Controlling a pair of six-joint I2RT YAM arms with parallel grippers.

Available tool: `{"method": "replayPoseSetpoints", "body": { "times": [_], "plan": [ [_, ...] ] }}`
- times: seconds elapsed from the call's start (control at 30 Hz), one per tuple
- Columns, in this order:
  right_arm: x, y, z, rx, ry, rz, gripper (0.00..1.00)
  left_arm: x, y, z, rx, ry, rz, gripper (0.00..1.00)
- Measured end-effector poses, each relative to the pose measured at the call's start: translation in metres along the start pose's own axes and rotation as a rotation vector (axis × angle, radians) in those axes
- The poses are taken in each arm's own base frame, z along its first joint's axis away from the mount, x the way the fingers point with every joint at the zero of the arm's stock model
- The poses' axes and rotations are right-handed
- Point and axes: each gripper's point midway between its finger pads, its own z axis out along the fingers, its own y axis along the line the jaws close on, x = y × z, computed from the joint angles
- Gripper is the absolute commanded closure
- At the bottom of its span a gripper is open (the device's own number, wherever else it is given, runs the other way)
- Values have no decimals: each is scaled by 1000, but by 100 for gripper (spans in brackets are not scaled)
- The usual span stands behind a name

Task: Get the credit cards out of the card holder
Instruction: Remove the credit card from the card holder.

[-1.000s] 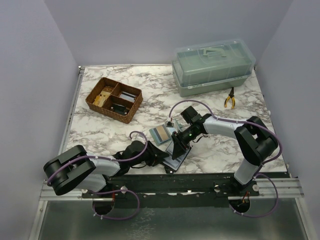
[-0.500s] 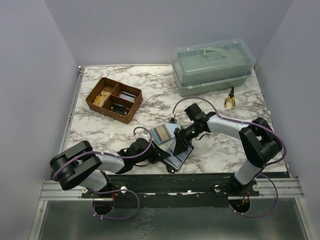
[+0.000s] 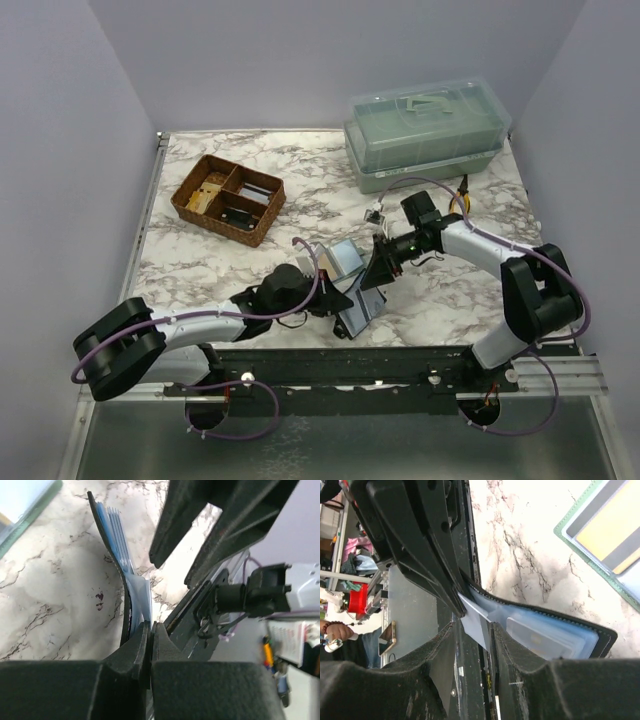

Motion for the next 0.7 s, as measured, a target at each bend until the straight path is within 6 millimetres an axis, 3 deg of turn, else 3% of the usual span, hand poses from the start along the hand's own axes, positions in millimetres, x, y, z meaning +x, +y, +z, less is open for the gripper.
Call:
{"method": "replayPoseSetpoints", "body": {
  "times": [0.23, 0.43, 0.7],
  "plan": [
    [-5, 12, -7, 8, -30, -56, 53, 4, -7, 4, 32, 45, 245, 100],
    [-6, 2, -17, 45, -58, -53, 50, 6, 1, 4, 17, 58, 340, 100],
    [4, -6, -13, 18, -40, -91, 45, 3, -1, -5, 37, 36, 400, 100]
  ]
}}
